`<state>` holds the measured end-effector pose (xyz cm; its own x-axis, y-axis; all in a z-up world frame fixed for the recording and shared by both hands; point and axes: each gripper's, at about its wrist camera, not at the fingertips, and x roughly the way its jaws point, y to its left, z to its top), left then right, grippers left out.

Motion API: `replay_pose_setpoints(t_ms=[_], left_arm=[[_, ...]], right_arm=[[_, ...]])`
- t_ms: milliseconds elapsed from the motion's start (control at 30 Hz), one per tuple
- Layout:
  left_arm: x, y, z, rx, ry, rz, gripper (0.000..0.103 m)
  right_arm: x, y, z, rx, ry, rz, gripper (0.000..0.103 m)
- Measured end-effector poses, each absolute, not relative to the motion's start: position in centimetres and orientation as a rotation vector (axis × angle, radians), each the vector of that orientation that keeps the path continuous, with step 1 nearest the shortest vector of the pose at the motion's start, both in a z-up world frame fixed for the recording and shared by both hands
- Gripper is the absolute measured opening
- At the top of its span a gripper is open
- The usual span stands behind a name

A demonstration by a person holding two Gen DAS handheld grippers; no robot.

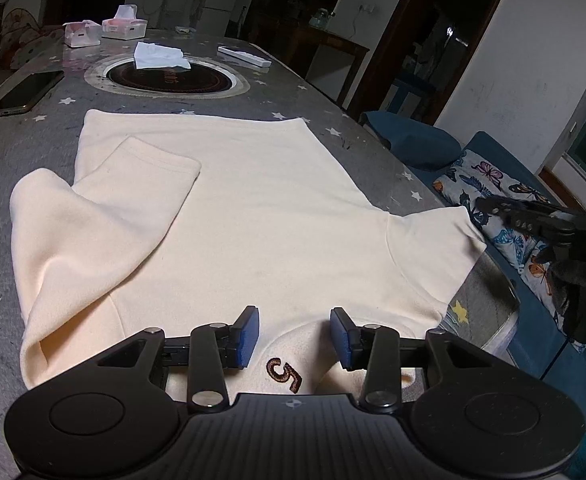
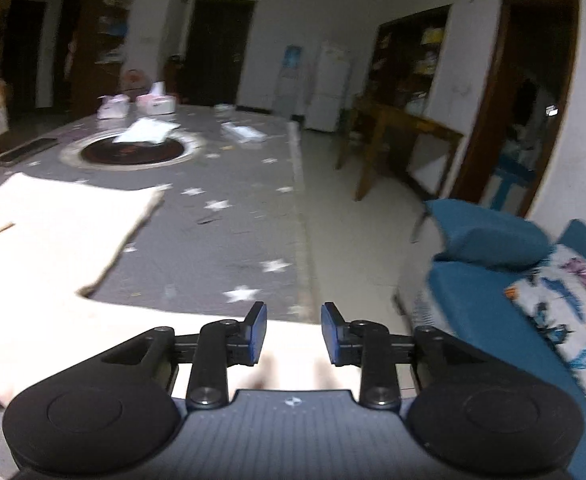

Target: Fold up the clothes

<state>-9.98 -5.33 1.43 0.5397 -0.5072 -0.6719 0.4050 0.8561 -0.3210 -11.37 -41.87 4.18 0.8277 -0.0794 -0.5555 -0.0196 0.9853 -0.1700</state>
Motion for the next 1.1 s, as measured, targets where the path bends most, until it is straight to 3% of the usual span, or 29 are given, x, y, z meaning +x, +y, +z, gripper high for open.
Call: replay_pose_setpoints(t_ms=[67, 300, 367, 567, 733, 1100], left_arm=[[-9.9, -5.4, 1.5, -0.13, 0.842, -0.541, 0.043], [-8.1, -4.7, 3.2, -0.104, 0.785, -0.479, 0.044], [-7.0, -4.4, 3.8, -0.099, 0.756, -0.434, 0.044], [-2.8, -4.4, 4.0, -0.06, 0.735, -0.305, 0.044], [-0.7, -5.9, 2.8, 0.009, 0.748, -0.273, 0.044], [1.1, -7.5, 1.3, 0.056, 0.754, -0.227, 0.043]], right_arm=[[-10.9, -41.1, 3.4, -0.159, 0.627, 0.013, 0.042], [-9.3, -38.8, 1.3, -0.139, 0.674, 0.086, 0.059], [-9.1, -38.2, 1.1, -0.143, 0.672, 0.091, 0.075], [-9.0, -38.0, 0.5, -0.124, 0.655, 0.077, 0.097], [-8.8, -38.5, 0.2, -0.087, 0.664, 0.065, 0.103], [-8.5, -39.3, 0.0, -0.03, 0.679, 0.076, 0.103]])
